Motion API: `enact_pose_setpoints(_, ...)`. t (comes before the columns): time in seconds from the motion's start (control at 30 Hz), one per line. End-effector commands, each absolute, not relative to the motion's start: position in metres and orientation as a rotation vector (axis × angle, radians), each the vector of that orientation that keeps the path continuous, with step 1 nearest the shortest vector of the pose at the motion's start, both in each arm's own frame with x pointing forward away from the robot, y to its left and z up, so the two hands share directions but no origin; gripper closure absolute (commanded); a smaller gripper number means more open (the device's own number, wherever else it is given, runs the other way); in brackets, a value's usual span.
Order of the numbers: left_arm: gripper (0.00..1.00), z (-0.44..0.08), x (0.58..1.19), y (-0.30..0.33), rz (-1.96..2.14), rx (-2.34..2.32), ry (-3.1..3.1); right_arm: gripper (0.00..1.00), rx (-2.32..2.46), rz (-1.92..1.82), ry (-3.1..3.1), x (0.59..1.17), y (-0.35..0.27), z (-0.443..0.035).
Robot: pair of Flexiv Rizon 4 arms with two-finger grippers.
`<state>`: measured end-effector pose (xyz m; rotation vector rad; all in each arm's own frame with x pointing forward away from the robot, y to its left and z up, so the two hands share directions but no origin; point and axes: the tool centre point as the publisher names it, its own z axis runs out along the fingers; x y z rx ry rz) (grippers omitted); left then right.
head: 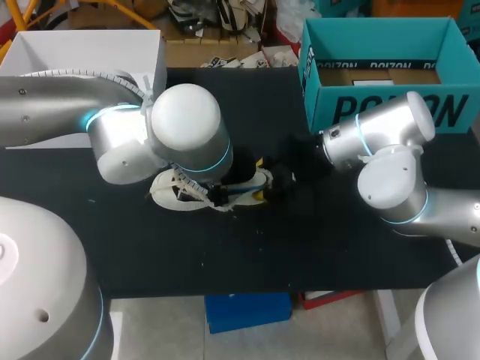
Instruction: Take the shoe out of the shoebox, open the shoe tongue, remove and reinsert the insole, then place the shoe into the shoebox
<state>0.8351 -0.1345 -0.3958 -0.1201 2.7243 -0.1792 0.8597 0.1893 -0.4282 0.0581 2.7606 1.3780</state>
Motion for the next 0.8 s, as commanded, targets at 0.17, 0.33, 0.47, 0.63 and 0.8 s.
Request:
enact_pose_setpoints(0.17,0.36,-0.410,0.839,-0.147,-0.189,-0.121,2.680,1.00,0.060,1.374,2.763,0.861,0.189,-0.433)
enact_pose_setpoints(0.33,0.35,-0.415,0.846,-0.155,-0.202,-0.116,2.679,1.00,0.060,1.374,2.763,0.861,0.189,-0.433)
enact_pose_setpoints(0.47,0.37,-0.416,0.848,-0.162,-0.222,-0.099,2.673,1.00,0.060,1.374,2.763,0.861,0.189,-0.433)
enact_pose_setpoints(0.63,0.45,-0.414,0.851,-0.169,-0.240,-0.082,2.663,1.00,0.060,1.374,2.763,0.861,0.189,-0.433)
enact_pose_setpoints(0.8,0.52,-0.413,0.855,-0.174,-0.252,-0.076,2.658,1.00,0.060,1.374,2.763,0.861,0.189,-0.433)
